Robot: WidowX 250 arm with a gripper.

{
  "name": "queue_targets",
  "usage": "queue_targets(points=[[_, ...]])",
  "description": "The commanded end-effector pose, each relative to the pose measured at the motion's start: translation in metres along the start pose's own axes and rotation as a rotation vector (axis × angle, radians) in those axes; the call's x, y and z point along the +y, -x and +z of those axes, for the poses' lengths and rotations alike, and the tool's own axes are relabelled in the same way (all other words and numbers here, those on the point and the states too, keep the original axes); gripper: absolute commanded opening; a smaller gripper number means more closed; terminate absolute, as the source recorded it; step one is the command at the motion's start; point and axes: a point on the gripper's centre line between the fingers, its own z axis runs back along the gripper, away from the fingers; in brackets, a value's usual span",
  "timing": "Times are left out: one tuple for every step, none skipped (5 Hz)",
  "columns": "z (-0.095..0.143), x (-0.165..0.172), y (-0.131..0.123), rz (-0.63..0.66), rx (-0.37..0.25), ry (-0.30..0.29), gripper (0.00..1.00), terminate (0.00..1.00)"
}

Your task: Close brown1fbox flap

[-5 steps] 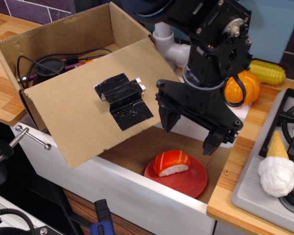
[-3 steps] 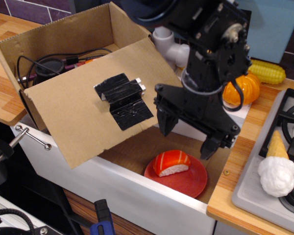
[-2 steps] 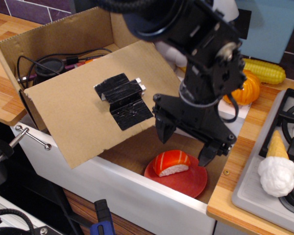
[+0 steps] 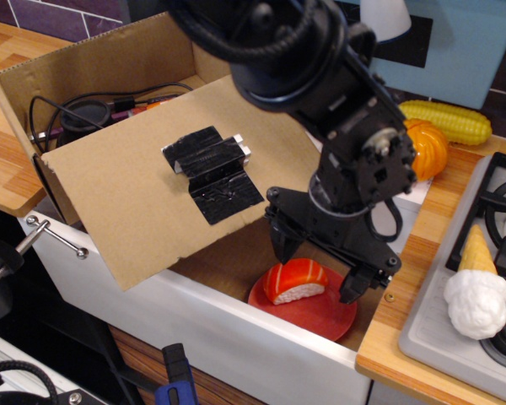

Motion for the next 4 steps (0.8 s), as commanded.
queue_targets(points=[[-0.010,0.004,-0.008,-0.001,-0.062,-0.002,1.00,0.00],[-0.012,0.015,-0.008,-0.043,-0.094,-0.057,1.00,0.00],[-0.014,0.024,-0.008,-0.087,-0.124,-0.109,1.00,0.00],[-0.009,0.032,-0.010,-0.128,-0.135,-0.176,1.00,0.00]])
